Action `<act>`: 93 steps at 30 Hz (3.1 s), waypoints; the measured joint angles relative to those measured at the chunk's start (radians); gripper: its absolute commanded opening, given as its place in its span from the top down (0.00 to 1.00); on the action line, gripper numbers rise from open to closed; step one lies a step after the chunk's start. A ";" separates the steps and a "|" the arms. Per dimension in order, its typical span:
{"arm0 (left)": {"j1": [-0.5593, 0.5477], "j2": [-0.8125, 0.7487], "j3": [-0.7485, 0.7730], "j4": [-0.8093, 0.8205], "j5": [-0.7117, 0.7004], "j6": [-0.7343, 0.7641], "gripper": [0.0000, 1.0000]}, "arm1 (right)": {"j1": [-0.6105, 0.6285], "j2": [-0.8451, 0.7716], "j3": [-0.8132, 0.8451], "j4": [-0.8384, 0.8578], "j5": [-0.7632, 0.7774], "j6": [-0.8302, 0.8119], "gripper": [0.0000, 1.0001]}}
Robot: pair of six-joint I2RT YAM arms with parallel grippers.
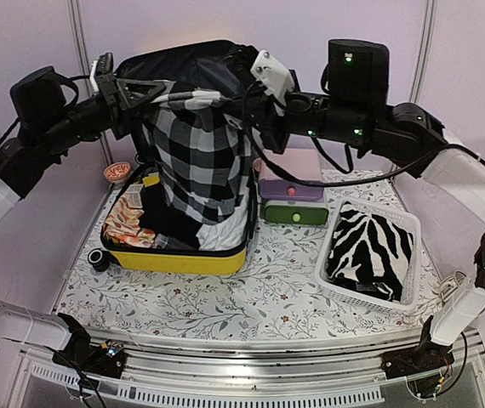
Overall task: Open, take out, and arrange the luggage
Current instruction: Pick up the clothes from the opened luggage, then place the clothes in the bin.
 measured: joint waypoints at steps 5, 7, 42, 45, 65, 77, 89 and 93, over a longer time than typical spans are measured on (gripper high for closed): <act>-0.125 0.097 -0.058 0.141 -0.076 -0.031 1.00 | -0.008 -0.149 -0.159 -0.101 0.095 0.079 0.99; -0.167 0.169 -0.066 0.207 -0.097 -0.046 1.00 | -0.022 -0.208 -0.230 -0.141 0.145 0.113 0.99; -0.441 1.491 0.985 0.909 -0.118 -0.333 0.98 | -0.749 -0.524 -0.607 -0.148 0.471 0.111 0.99; -0.483 1.507 0.982 0.931 -0.109 -0.357 1.00 | -0.751 -0.635 -0.677 -0.196 0.494 0.111 0.99; -0.497 1.133 0.089 1.026 0.073 -0.437 1.00 | -0.735 -0.708 -0.847 -0.710 -0.011 0.186 0.99; -0.566 1.032 -0.079 0.896 0.113 -0.399 1.00 | -0.634 -0.672 -1.001 -0.879 -0.084 0.145 0.98; -0.592 0.970 -0.122 0.698 0.063 -0.287 0.42 | -0.601 -0.626 -0.879 -0.892 -0.055 0.154 0.38; -0.591 0.895 -0.095 0.569 -0.008 -0.191 0.27 | -0.600 -0.617 -0.749 -0.824 -0.008 0.203 0.28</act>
